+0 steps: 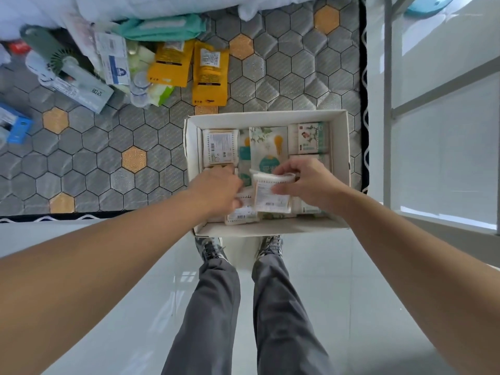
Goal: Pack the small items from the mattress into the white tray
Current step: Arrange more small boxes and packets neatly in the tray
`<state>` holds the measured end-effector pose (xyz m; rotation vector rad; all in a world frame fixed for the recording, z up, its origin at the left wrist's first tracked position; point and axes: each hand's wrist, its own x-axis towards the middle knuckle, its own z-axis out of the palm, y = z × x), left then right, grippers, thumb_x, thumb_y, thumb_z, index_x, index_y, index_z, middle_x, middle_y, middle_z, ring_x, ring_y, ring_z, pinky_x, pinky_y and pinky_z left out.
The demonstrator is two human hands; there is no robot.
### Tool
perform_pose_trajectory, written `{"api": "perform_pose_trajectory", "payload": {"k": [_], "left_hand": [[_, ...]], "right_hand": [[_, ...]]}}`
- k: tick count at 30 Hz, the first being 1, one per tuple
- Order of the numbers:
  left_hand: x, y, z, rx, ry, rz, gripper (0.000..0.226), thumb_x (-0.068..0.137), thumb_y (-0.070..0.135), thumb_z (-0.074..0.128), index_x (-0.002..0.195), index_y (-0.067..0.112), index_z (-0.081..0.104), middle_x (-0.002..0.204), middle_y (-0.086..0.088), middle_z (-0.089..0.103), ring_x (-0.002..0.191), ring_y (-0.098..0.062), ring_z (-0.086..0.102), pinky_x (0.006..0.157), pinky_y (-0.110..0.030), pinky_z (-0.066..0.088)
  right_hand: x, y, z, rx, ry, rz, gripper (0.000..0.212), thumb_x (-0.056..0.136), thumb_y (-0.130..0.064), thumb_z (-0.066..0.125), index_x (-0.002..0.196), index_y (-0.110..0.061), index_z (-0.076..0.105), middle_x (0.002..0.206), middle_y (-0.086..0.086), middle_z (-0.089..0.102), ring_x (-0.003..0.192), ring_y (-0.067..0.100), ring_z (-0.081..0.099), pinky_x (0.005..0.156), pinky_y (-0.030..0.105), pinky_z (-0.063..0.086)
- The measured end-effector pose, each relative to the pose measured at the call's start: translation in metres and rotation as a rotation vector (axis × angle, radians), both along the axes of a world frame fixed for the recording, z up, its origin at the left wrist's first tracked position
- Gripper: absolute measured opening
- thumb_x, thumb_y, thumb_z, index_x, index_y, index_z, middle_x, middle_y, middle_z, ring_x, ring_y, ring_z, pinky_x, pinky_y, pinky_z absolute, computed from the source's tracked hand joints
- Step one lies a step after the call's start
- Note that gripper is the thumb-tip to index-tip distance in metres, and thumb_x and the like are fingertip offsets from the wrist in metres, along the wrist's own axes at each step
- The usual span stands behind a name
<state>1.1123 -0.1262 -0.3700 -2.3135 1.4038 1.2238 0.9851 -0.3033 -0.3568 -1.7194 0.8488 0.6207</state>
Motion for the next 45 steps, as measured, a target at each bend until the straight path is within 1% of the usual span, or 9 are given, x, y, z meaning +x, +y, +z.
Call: {"api": "perform_pose_trajectory", "payload": {"k": [3, 7, 10, 14, 21, 29, 35, 39, 45], "left_hand": [[-0.001, 0.003, 0.001, -0.035, -0.047, -0.060, 0.043, 0.092, 0.051, 0.061, 0.124, 0.024, 0.066, 0.111, -0.006, 0.057, 0.104, -0.026, 0.056, 0.087, -0.039, 0.049], [-0.003, 0.004, -0.001, -0.025, -0.015, -0.007, 0.048, 0.094, 0.049, 0.062, 0.138, 0.030, 0.059, 0.127, -0.008, 0.051, 0.120, -0.029, 0.051, 0.099, -0.044, 0.047], [-0.007, 0.002, -0.005, -0.032, 0.035, 0.084, 0.045, 0.093, 0.041, 0.067, 0.135, 0.024, 0.062, 0.136, -0.010, 0.045, 0.118, -0.030, 0.055, 0.104, -0.043, 0.045], [-0.012, 0.009, -0.011, -0.127, 0.001, 0.043, 0.035, 0.093, 0.038, 0.067, 0.114, 0.010, 0.069, 0.127, -0.006, 0.044, 0.098, -0.021, 0.057, 0.095, -0.039, 0.054], [-0.008, 0.010, -0.016, -0.166, 0.018, -0.051, 0.032, 0.095, 0.026, 0.064, 0.123, 0.009, 0.065, 0.137, -0.004, 0.047, 0.108, -0.021, 0.058, 0.096, -0.039, 0.054], [-0.004, 0.003, -0.019, -0.118, 0.038, 0.004, 0.026, 0.094, 0.020, 0.066, 0.119, 0.015, 0.070, 0.129, -0.004, 0.048, 0.100, -0.022, 0.059, 0.088, -0.038, 0.054], [-0.001, 0.000, -0.021, -0.111, 0.049, 0.018, 0.038, 0.093, 0.027, 0.069, 0.130, 0.018, 0.067, 0.130, -0.004, 0.048, 0.108, -0.023, 0.056, 0.096, -0.039, 0.050], [-0.001, 0.002, -0.023, -0.114, 0.055, 0.030, 0.035, 0.091, 0.025, 0.071, 0.125, 0.017, 0.069, 0.129, -0.004, 0.050, 0.107, -0.024, 0.057, 0.095, -0.041, 0.051], [-0.004, 0.005, -0.021, -0.145, 0.031, 0.065, 0.033, 0.089, 0.026, 0.072, 0.121, 0.015, 0.069, 0.126, 0.000, 0.057, 0.105, -0.022, 0.061, 0.093, -0.041, 0.053]], "right_hand": [[0.000, 0.014, -0.009, -0.094, -0.035, 0.191, 0.028, 0.083, -0.021, 0.083, 0.110, -0.021, 0.072, 0.098, -0.009, 0.068, 0.082, 0.009, 0.062, 0.070, 0.015, 0.050], [-0.009, 0.022, -0.017, -0.493, -0.180, 0.540, 0.037, 0.088, -0.035, 0.076, 0.120, -0.016, 0.074, 0.118, 0.004, 0.067, 0.107, 0.023, 0.055, 0.094, 0.037, 0.050], [-0.014, 0.030, -0.016, -0.630, -0.248, 0.600, 0.048, 0.084, -0.051, 0.074, 0.120, -0.019, 0.072, 0.119, 0.002, 0.070, 0.111, 0.029, 0.058, 0.091, 0.046, 0.050], [-0.011, 0.038, -0.020, -0.563, -0.198, 0.629, 0.055, 0.086, -0.057, 0.068, 0.130, -0.024, 0.064, 0.120, 0.002, 0.072, 0.108, 0.030, 0.066, 0.089, 0.048, 0.054], [-0.003, 0.036, -0.015, -0.516, -0.113, 0.634, 0.044, 0.093, -0.047, 0.060, 0.132, -0.029, 0.064, 0.121, 0.006, 0.068, 0.118, 0.032, 0.051, 0.094, 0.047, 0.052], [0.007, 0.043, -0.014, -0.546, 0.022, 0.697, 0.033, 0.095, -0.038, 0.055, 0.127, -0.036, 0.066, 0.118, 0.003, 0.065, 0.111, 0.030, 0.057, 0.089, 0.042, 0.055], [0.015, 0.052, -0.013, -0.536, 0.137, 0.647, 0.027, 0.088, -0.021, 0.051, 0.109, -0.023, 0.068, 0.107, 0.005, 0.062, 0.098, 0.030, 0.059, 0.078, 0.038, 0.055], [0.018, 0.055, -0.020, -0.480, 0.123, 0.608, 0.021, 0.090, -0.016, 0.052, 0.106, -0.015, 0.067, 0.111, 0.010, 0.056, 0.101, 0.034, 0.060, 0.083, 0.042, 0.056], [0.016, 0.057, -0.025, -0.555, 0.056, 0.552, 0.017, 0.099, -0.028, 0.057, 0.107, -0.015, 0.066, 0.110, 0.009, 0.057, 0.090, 0.029, 0.066, 0.076, 0.042, 0.060]]}}
